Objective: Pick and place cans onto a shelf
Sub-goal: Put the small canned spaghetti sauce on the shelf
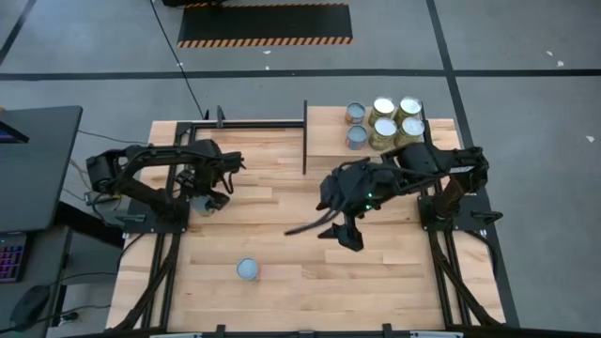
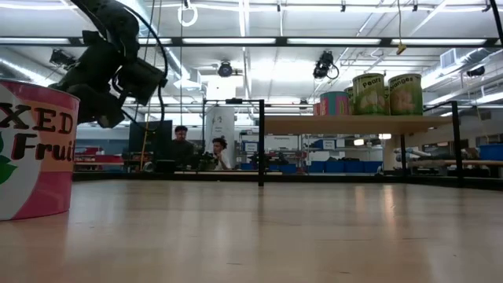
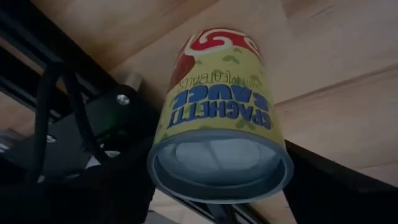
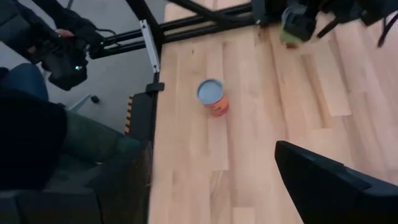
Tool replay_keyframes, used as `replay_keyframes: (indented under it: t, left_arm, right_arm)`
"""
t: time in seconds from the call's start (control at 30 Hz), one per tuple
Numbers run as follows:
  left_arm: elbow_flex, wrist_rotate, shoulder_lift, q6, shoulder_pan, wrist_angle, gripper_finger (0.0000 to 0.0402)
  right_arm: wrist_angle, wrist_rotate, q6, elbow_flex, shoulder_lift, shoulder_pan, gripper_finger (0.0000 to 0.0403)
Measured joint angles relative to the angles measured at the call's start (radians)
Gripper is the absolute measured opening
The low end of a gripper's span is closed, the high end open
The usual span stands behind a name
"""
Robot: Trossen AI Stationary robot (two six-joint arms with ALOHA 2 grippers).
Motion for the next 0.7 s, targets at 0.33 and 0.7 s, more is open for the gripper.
replay_keyframes:
  t: [0.33,0.7]
  left_arm:
    - [0.242,-0.005,-0.075,-0.054,-0.149,-0.096,0.0285]
    - [0.736,-0.08,-0.037,-0.003,-0.37,0.059,0.0285]
  right_arm:
    - [-0.076,0.016,0.087,0.003,-0.057,0.088,0.0348]
    - [-0.222,0.187,0.098,0.004,-0.167,0.098,0.0348]
